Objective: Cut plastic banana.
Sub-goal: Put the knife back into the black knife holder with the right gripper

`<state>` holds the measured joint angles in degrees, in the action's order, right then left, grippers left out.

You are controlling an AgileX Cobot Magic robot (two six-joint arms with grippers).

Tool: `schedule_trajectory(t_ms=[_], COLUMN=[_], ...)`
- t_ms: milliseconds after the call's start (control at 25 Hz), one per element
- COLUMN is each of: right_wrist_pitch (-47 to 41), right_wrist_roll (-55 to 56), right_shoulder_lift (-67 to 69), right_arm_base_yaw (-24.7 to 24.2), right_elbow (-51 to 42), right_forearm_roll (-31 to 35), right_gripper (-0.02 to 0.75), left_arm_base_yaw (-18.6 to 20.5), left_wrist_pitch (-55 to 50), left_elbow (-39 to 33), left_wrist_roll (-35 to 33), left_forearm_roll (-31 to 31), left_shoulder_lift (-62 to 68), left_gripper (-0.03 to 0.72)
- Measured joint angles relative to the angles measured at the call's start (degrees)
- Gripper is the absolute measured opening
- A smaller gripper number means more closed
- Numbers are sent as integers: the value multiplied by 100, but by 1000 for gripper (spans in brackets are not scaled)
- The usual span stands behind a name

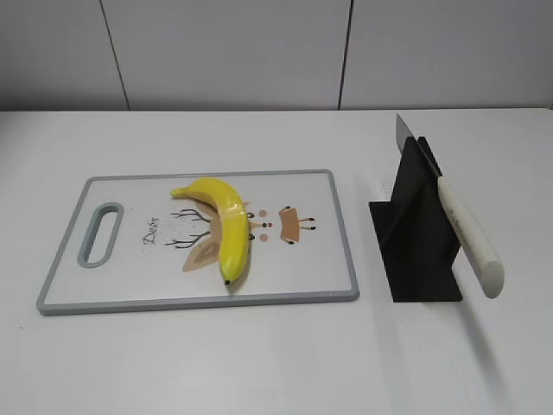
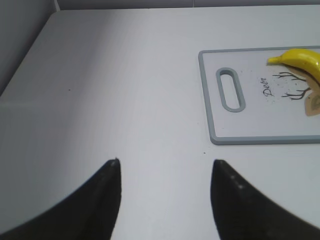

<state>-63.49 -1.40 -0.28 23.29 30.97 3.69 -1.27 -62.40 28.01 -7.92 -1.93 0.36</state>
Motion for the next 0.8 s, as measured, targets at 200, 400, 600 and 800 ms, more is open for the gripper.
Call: schedule_trajectory(t_ms=[200,400,600,800], right_wrist_pitch=[141,155,316,343], right_wrist_roll=[0,0,0,0], right_shoulder_lift=[0,0,0,0], right_arm_base_yaw=[0,-61,-807,-1882], right_elbow=[0,0,-4,-4], right_forearm_roll=[178,235,288,302], right_gripper=[554,532,522,517], left_arm_base_yaw=[0,0,0,0], left_wrist_pitch=[0,0,0,0], left_elbow=[0,0,0,0], left_wrist_roll=[0,0,0,0], left_forearm_roll=[-1,-1,-1,1], left_shoulder_lift=[0,0,0,0], left_gripper=[531,531,531,531])
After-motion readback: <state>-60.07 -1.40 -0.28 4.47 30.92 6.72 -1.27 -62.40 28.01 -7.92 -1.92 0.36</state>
